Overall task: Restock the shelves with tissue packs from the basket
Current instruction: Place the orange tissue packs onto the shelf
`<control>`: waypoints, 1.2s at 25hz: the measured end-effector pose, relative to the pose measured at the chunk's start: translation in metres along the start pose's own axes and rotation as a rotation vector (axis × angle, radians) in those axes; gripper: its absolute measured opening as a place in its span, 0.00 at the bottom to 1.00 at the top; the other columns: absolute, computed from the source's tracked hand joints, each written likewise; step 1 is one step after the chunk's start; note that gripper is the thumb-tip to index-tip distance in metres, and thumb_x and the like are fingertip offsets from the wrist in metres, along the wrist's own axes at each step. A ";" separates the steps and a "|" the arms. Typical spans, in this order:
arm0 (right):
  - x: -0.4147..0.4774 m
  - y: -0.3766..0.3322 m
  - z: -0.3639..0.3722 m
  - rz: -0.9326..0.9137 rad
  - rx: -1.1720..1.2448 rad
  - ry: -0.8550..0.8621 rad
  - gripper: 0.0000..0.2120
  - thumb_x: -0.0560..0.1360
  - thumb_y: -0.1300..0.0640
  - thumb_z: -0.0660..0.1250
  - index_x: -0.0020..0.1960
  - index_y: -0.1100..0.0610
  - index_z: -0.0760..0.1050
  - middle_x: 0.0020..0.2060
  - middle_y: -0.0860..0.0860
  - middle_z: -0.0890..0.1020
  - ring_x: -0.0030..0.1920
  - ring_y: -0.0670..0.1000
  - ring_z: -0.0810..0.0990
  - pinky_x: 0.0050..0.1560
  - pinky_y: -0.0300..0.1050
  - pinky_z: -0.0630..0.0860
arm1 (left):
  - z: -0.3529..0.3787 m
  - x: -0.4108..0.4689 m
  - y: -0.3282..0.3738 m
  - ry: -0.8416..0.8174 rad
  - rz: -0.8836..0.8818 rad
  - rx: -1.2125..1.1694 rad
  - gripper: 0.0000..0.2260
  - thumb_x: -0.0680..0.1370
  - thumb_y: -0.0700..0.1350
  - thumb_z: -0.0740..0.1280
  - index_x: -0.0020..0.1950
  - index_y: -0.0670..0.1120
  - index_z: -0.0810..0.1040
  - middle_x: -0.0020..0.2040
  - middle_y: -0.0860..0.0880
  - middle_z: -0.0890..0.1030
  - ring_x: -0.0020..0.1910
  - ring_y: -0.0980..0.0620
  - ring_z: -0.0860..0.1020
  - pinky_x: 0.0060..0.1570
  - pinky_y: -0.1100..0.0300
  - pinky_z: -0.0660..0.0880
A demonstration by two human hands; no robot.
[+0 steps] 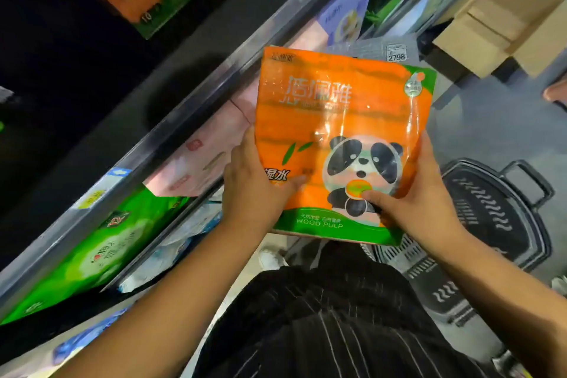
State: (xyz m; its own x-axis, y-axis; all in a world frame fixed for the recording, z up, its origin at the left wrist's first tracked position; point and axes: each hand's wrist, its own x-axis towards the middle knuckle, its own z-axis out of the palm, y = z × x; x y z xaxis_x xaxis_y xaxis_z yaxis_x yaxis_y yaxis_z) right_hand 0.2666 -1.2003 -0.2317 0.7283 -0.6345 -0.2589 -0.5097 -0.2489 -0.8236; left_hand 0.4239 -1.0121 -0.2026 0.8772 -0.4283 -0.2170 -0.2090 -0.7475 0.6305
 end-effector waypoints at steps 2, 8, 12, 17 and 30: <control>0.005 -0.021 -0.009 -0.074 -0.028 -0.050 0.52 0.61 0.50 0.81 0.75 0.42 0.53 0.66 0.46 0.73 0.65 0.50 0.74 0.60 0.51 0.74 | -0.017 -0.011 0.008 0.065 -0.032 -0.030 0.49 0.64 0.57 0.78 0.77 0.55 0.53 0.70 0.49 0.67 0.68 0.47 0.67 0.63 0.43 0.70; 0.047 -0.068 -0.012 -0.226 -0.107 -0.194 0.60 0.56 0.35 0.77 0.78 0.45 0.48 0.65 0.51 0.74 0.65 0.55 0.74 0.59 0.61 0.75 | -0.050 -0.022 0.013 0.230 -0.129 -0.097 0.49 0.64 0.57 0.79 0.76 0.56 0.53 0.69 0.50 0.68 0.68 0.47 0.68 0.62 0.40 0.72; 0.077 -0.105 -0.006 -0.365 -0.148 -0.268 0.60 0.56 0.33 0.76 0.78 0.44 0.47 0.66 0.52 0.73 0.66 0.56 0.73 0.60 0.60 0.74 | -0.072 -0.018 0.014 0.341 -0.159 -0.100 0.49 0.64 0.58 0.78 0.77 0.54 0.54 0.70 0.50 0.68 0.68 0.48 0.68 0.64 0.42 0.71; 0.110 -0.156 -0.007 -0.540 -0.214 -0.307 0.59 0.59 0.40 0.79 0.79 0.46 0.47 0.70 0.50 0.70 0.67 0.53 0.72 0.61 0.48 0.71 | -0.093 -0.004 0.018 0.416 -0.186 -0.098 0.49 0.63 0.61 0.77 0.76 0.54 0.53 0.69 0.49 0.68 0.67 0.46 0.69 0.63 0.40 0.71; 0.198 -0.220 0.020 -0.739 -0.254 -0.243 0.59 0.63 0.49 0.81 0.79 0.51 0.43 0.73 0.54 0.66 0.70 0.58 0.68 0.68 0.60 0.68 | -0.123 0.052 0.040 0.588 -0.182 0.020 0.49 0.70 0.57 0.75 0.78 0.47 0.45 0.72 0.44 0.64 0.70 0.43 0.66 0.67 0.46 0.67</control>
State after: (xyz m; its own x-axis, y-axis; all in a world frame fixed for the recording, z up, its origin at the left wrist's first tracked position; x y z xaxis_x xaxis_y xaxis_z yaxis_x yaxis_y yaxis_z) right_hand 0.5315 -1.2564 -0.1117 0.9809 -0.0728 0.1805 0.0742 -0.7174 -0.6927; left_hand 0.5146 -1.0023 -0.0969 0.9898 0.0551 0.1310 -0.0361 -0.7940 0.6069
